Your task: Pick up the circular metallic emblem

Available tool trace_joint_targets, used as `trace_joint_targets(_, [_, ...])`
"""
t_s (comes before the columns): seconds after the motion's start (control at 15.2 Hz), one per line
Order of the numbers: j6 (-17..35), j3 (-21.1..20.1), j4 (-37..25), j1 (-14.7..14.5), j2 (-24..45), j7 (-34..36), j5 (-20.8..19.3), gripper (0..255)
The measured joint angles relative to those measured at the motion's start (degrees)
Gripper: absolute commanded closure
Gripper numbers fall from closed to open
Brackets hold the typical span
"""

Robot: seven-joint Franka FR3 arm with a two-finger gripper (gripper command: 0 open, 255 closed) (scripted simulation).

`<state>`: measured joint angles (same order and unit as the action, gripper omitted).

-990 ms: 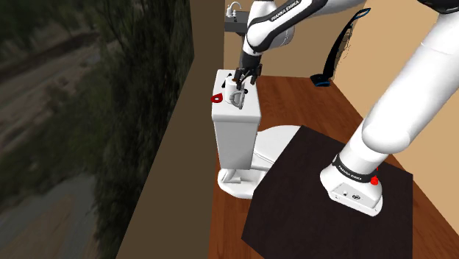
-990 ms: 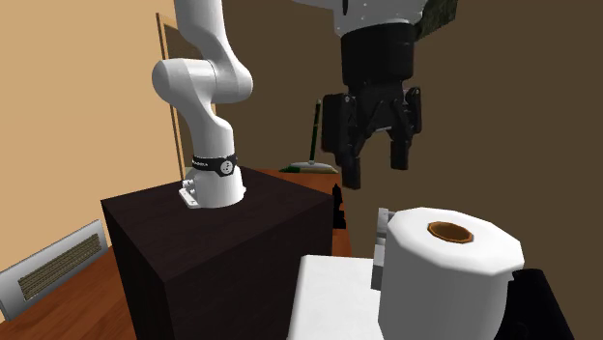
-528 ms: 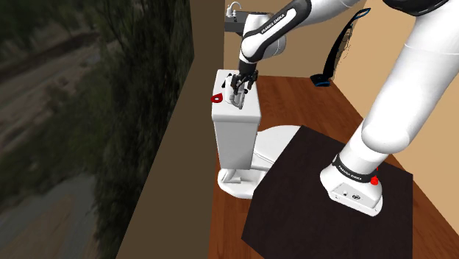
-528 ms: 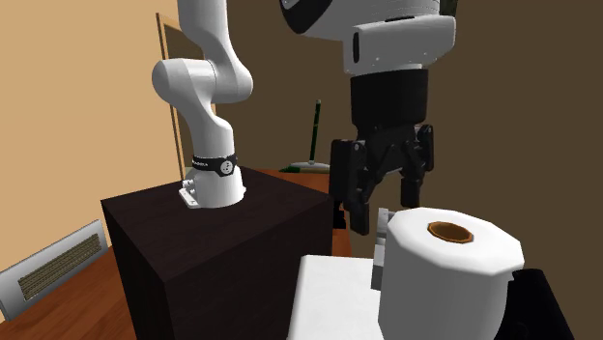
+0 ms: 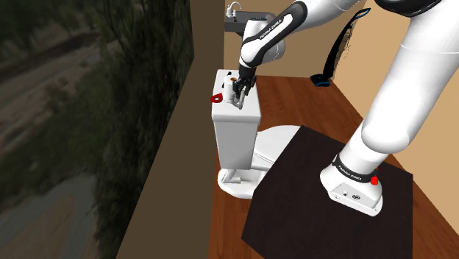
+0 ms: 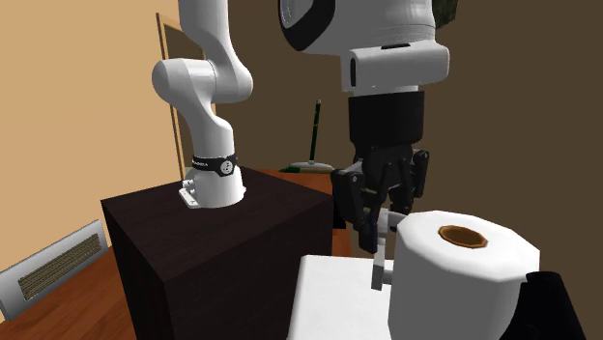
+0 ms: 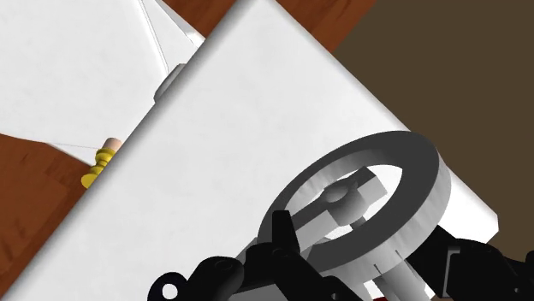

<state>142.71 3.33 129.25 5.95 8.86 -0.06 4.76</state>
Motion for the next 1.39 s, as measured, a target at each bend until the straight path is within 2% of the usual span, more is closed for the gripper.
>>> trace_joint_targets(0.46, [-0.26, -0.01, -0.10, -0.03, -0.17, 0.08, -0.04, 255])
trace_joint_targets(1.39, [-10.21, 0.20, -3.54, -0.11, -6.76, 1.33, -1.35, 255])
